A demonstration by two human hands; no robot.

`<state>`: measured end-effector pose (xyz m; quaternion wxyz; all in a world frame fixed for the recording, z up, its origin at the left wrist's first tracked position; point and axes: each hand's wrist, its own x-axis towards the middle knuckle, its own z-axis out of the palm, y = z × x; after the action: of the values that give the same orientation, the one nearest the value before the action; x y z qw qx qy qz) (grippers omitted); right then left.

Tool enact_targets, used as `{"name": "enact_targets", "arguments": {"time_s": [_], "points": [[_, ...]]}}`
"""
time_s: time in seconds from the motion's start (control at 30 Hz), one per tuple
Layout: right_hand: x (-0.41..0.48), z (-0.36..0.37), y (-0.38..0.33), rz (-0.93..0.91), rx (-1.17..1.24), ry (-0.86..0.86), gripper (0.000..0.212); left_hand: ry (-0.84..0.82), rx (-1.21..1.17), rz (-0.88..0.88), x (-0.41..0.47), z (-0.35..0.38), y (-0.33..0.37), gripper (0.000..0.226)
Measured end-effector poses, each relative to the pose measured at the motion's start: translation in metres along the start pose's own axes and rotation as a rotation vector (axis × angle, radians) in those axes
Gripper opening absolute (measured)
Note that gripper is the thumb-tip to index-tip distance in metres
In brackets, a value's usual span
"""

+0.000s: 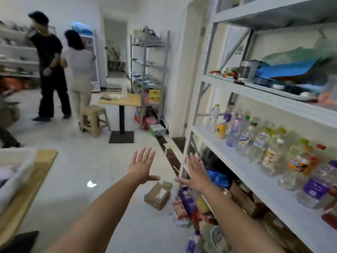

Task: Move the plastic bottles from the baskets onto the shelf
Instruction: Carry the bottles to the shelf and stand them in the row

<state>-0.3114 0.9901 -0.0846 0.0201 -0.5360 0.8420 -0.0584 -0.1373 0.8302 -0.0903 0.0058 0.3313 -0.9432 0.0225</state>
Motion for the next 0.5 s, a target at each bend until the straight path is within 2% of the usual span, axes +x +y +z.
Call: {"name": "enact_targets", "arguments": {"time_s": [0.2,0.5], "points": [[0.063,0.016,-0.106,-0.29,0.025,-0.034,0.107,0.0,0.01,-0.313,-0.051,0.012,-0.108,0.109],[0.149,0.03,-0.231,-0.64,0.025,-0.034,0.108,0.012,-0.018,-0.676,-0.102,0.016,-0.21,0.112]]}}
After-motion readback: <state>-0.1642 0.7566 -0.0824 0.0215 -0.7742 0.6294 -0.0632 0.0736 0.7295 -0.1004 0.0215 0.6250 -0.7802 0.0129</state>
